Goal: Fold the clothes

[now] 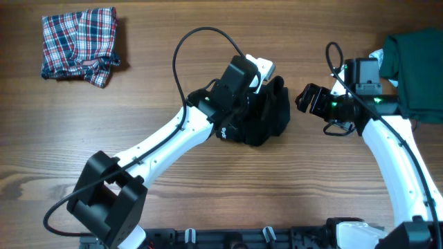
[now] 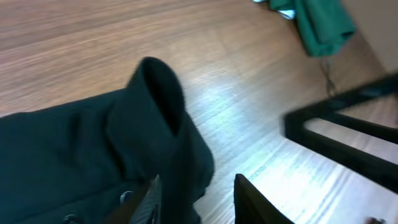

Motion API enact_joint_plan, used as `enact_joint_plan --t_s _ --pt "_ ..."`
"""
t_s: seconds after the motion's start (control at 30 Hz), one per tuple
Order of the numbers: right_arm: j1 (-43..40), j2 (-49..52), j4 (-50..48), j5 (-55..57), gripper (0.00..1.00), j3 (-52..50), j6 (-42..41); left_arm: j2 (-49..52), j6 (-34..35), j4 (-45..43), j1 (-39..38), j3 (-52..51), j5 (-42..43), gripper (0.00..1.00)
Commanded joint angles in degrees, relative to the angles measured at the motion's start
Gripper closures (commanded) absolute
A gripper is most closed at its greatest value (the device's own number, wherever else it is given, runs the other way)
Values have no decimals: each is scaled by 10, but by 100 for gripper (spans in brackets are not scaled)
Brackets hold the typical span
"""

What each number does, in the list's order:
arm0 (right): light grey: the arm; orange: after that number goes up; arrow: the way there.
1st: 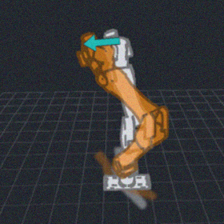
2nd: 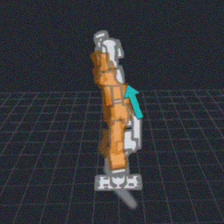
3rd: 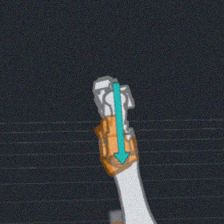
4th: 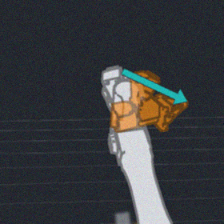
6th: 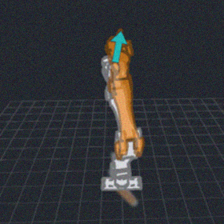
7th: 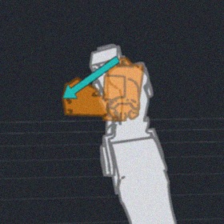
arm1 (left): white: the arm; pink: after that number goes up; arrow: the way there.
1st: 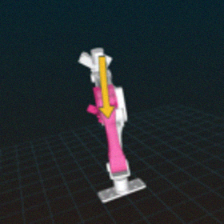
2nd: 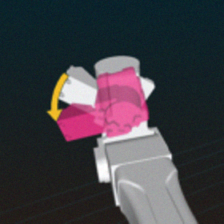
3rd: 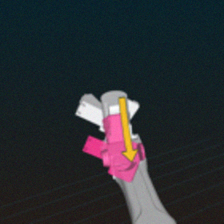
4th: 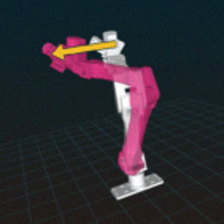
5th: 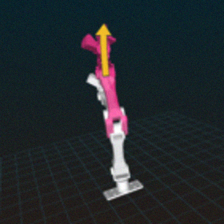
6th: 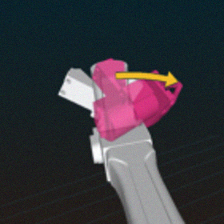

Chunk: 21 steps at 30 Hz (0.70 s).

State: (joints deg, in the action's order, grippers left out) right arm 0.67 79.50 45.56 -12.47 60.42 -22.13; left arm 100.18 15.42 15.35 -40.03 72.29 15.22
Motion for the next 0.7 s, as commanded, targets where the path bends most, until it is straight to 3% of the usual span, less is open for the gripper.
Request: enact_joint_plan --t_s 0.0,0.13,0.23,0.3,0.33,0.37,0.4,0.53,0.67 --pt "0 -29 -8 -87 0 5 28 -19 5 32 19 21 -119 60" --pt "0 -40 -41 -157 3 5 35 -106 19 89 94 34 -283 60" --pt "10 -40 -90 -252 11 5 41 -159 36 146 174 34 -292 55" --pt "30 -37 -110 -261 31 5 35 -170 56 206 223 34 -291 48" --pt "47 -32 -122 -259 74 5 21 -170 74 245 249 34 -287 41" --pt "66 -23 -137 -259 89 5 8 -168 90 269 268 34 -282 37" --pt "82 -16 -150 -259 96 5 1 -166 106 291 286 34 -276 33" --pt "168 46 -216 -211 96 5 -49 -165 125 322 331 33 -257 8" --pt "222 109 -238 -174 96 5 -66 -165 125 330 340 34 -255 1"
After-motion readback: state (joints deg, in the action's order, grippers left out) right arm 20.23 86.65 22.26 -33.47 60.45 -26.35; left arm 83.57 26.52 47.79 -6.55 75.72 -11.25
